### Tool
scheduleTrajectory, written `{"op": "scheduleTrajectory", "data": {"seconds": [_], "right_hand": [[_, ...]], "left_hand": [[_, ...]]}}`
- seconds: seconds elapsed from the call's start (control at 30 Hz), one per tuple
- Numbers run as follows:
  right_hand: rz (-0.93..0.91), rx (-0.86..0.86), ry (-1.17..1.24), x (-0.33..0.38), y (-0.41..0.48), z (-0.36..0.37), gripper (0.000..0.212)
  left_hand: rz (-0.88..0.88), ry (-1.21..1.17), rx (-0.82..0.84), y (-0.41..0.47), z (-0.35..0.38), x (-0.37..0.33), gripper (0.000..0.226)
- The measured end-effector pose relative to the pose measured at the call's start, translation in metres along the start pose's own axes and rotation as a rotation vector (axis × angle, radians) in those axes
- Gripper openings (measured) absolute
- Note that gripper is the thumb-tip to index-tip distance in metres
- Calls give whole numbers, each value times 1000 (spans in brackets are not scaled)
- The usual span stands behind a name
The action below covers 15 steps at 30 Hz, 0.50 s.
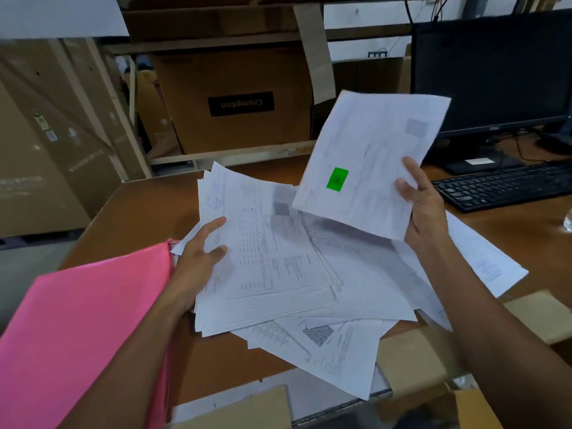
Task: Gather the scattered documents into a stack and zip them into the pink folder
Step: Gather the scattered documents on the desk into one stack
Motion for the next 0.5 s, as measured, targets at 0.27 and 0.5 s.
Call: {"op": "scheduleTrajectory", "data": {"seconds": [0.27,0.5], "right_hand": [[18,137,-972,-37,-16,40,32],[-222,488,-1297,-68,-54,101,46]], "left_hand": [[6,34,25,0,8,0,46],[15,-191,67,-5,14,1,48]]}}
Point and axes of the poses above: each hand's wrist, its own y-axis towards the middle knuckle, its own z-axis out of the palm, x = y × z, the point moved 8 cm from there along y, towards the middle knuckle, and after that the axes turned 14 degrees about -y, right-handed, at the moved point
